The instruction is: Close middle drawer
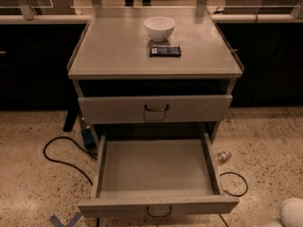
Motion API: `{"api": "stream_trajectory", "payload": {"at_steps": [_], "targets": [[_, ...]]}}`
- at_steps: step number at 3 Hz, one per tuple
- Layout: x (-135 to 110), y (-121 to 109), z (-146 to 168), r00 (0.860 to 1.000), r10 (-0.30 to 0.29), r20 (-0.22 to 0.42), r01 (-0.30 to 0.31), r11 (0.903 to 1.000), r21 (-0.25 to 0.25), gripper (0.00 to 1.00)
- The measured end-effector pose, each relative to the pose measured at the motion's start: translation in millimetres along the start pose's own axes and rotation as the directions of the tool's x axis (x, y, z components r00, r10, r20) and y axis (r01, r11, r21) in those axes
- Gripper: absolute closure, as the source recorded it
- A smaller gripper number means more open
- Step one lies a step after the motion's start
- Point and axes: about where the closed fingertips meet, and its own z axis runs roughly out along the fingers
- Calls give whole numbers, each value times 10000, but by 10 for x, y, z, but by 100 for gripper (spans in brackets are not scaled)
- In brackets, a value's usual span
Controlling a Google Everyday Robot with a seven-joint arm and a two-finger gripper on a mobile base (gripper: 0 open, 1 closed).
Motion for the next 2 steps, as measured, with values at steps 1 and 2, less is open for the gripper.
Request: {"api": "stream_trajectory", "payload": {"at_steps": [1, 2], "targets": [[78, 59, 240, 9992, 256, 300, -239, 9982, -557, 0], [78, 58, 240, 9992, 255, 300, -238, 9982, -556, 0]]}}
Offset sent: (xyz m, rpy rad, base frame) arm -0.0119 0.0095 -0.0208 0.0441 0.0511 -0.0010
